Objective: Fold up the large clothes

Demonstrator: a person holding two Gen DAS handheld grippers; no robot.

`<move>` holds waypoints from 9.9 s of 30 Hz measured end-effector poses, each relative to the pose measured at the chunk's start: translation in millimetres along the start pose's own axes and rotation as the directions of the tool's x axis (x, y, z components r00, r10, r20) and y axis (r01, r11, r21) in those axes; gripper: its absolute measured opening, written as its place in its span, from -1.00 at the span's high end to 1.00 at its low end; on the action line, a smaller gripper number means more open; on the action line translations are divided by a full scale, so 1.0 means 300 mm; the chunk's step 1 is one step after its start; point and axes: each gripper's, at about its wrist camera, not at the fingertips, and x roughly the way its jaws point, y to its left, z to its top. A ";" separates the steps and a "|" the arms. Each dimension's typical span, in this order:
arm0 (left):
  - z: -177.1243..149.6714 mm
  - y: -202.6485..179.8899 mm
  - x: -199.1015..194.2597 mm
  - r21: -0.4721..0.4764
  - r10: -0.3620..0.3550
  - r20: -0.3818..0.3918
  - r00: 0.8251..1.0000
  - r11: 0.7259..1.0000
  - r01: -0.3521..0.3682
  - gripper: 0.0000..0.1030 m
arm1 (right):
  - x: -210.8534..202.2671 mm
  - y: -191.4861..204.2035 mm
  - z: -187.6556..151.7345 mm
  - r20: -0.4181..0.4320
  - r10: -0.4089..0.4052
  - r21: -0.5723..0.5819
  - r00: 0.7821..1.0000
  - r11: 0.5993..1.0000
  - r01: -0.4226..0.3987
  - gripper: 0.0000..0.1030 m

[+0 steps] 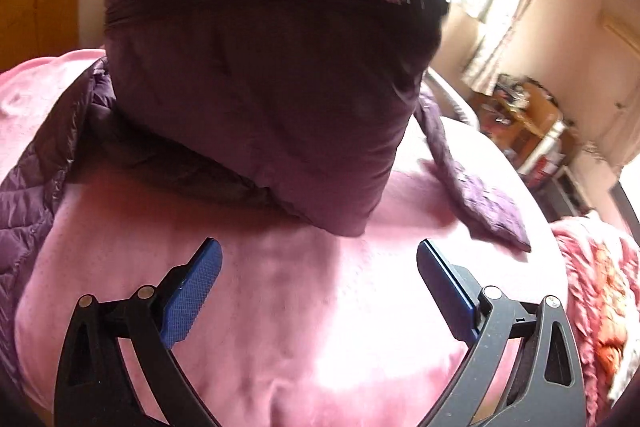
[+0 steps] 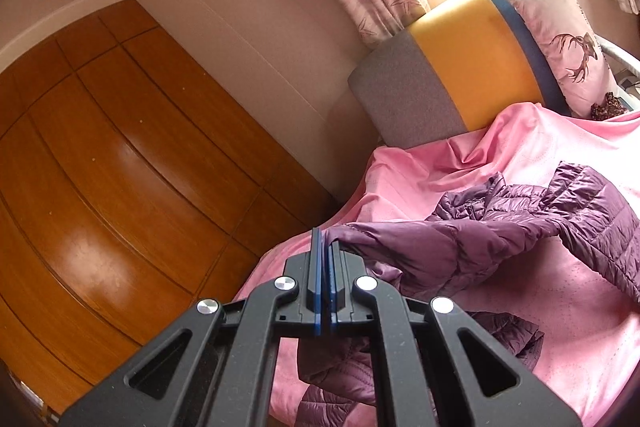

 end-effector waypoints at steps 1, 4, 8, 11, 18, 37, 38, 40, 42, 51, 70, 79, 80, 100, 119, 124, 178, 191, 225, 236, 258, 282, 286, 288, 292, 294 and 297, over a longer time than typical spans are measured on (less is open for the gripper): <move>0.003 -0.009 0.018 -0.003 0.035 0.006 0.999 0.999 -0.035 -0.88 | 0.002 0.003 -0.003 -0.002 0.001 -0.004 1.000 1.000 -0.001 0.96; 0.014 0.005 0.074 -0.032 0.126 0.003 0.992 0.992 -0.125 -0.88 | 0.005 0.012 -0.013 -0.009 0.009 -0.017 1.000 1.000 -0.009 0.96; 0.033 0.071 0.098 -0.077 0.091 -0.011 0.996 0.993 -0.091 -0.10 | -0.002 0.010 -0.023 -0.008 0.010 -0.031 1.000 0.999 -0.010 0.96; 0.036 0.114 0.101 -0.061 -0.036 -0.059 0.998 0.998 0.033 0.66 | -0.010 0.009 -0.032 -0.007 0.000 -0.040 1.000 0.999 0.000 0.96; -0.001 0.286 -0.038 0.003 -0.063 -0.064 0.996 0.998 0.063 0.84 | -0.065 -0.023 -0.030 0.021 -0.045 -0.047 0.999 0.998 0.046 0.96; 0.154 0.815 -0.972 0.310 -0.165 0.205 0.965 0.946 0.096 1.00 | -0.416 -0.311 -0.426 -0.043 -0.289 -0.086 0.956 0.955 0.284 0.96; 0.132 0.832 -0.973 0.303 -0.182 0.200 0.963 0.946 0.116 1.00 | -0.428 -0.370 -0.505 -0.108 -0.321 -0.076 0.941 0.946 0.314 0.96; 0.074 0.873 -0.929 0.252 -0.190 0.143 0.971 0.956 0.150 1.00 | -0.442 -0.469 -0.634 -0.210 -0.368 -0.052 0.906 0.929 0.366 0.96; 0.032 0.876 -0.799 0.160 -0.168 0.085 0.982 0.975 0.153 0.96 | -0.457 -0.589 -0.781 -0.331 -0.431 -0.039 0.840 0.895 0.444 0.96; -0.184 0.939 -0.485 -0.146 -0.174 -0.115 0.978 0.977 0.157 -0.17 | -0.482 -0.853 -0.792 -0.284 -0.522 0.109 0.805 0.816 0.567 -0.07; -0.300 0.908 -0.436 -0.028 -0.040 -0.241 0.970 0.999 0.034 0.87 | -0.311 -0.806 -0.947 -0.428 -0.585 -0.132 0.689 0.795 0.592 0.94; -0.304 1.238 -0.649 -0.394 0.107 -0.141 0.984 0.906 -0.154 -0.28 | -0.366 -0.695 -0.796 -0.219 -0.693 -0.141 0.687 0.719 0.680 -0.06; -0.321 1.271 -0.640 -0.430 0.112 -0.165 0.980 0.886 -0.174 -0.30 | -0.347 -0.663 -0.772 -0.190 -0.685 -0.153 0.703 0.728 0.668 -0.15; -0.013 1.525 -0.707 -0.296 0.557 -0.056 0.829 0.783 -0.547 0.76 | 0.469 -0.299 -0.982 -0.346 -0.494 -0.470 0.798 0.827 0.308 -0.29; 0.211 1.777 -0.505 -0.325 0.765 -0.141 0.628 0.564 -0.759 -0.49 | 0.461 -0.352 -0.985 -0.374 -0.526 -0.449 0.764 0.823 0.347 -0.41; 0.173 1.551 -0.570 -0.335 0.536 -0.001 0.844 0.795 -0.505 -0.49 | 0.373 -0.362 -0.899 -0.367 -0.465 -0.364 0.806 0.869 0.335 -0.46; 0.142 0.653 0.075 0.208 0.175 -0.136 0.975 0.967 -0.145 -0.44 | -0.645 -1.522 -0.293 0.048 -0.777 0.759 0.627 0.437 0.483 0.89; 0.154 0.701 0.074 0.180 0.130 -0.164 0.978 0.979 -0.100 -0.48 | -0.732 -1.346 -0.528 -0.074 -0.886 0.621 0.458 0.319 0.716 0.71; 0.061 0.952 -0.115 0.025 0.110 -0.123 0.986 0.994 -0.108 -0.54 | 0.041 -0.753 -0.674 -0.250 -0.511 -0.088 0.823 0.858 0.506 -0.11; 0.228 0.880 -0.107 0.038 0.102 -0.008 0.995 0.994 -0.102 -0.59 | -0.591 -1.307 -0.532 0.096 -0.670 0.760 0.736 0.527 0.380 -0.34; 0.234 0.799 0.092 0.096 0.124 -0.141 0.982 0.989 -0.111 -0.92 | 0.163 -1.058 0.002 0.023 -0.589 0.211 0.808 0.792 0.572 0.75; 0.417 0.840 0.099 -0.119 -0.141 -0.089 0.986 0.984 0.130 -0.33 | 0.790 -0.703 -0.260 -0.187 -0.272 -0.071 0.944 0.962 0.263 -0.71; 0.471 0.784 0.187 -0.130 -0.149 -0.119 0.982 0.982 0.134 -0.34 | 0.656 -0.790 -0.332 -0.187 -0.268 0.018 0.945 0.961 0.276 -0.71; 0.504 0.780 0.249 -0.153 -0.156 -0.132 0.979 0.979 0.135 -0.42 | 0.568 -0.838 -0.357 -0.190 -0.261 0.074 0.946 0.957 0.279 -0.71; 0.550 0.825 0.348 -0.235 -0.123 -0.156 0.980 0.968 0.084 -0.53 | 0.463 -0.911 -0.397 -0.180 -0.239 0.177 0.954 0.946 0.270 -0.72; 0.576 0.841 0.383 -0.272 -0.135 -0.164 0.977 0.958 0.087 -0.53 | 0.437 -0.939 -0.401 -0.161 -0.227 0.220 0.960 0.940 0.259 -0.77; 0.615 0.841 0.418 -0.290 -0.169 -0.176 0.970 0.950 0.113 -0.22 | 0.424 -0.984 -0.391 -0.110 -0.200 0.289 0.974 0.931 0.224 -0.81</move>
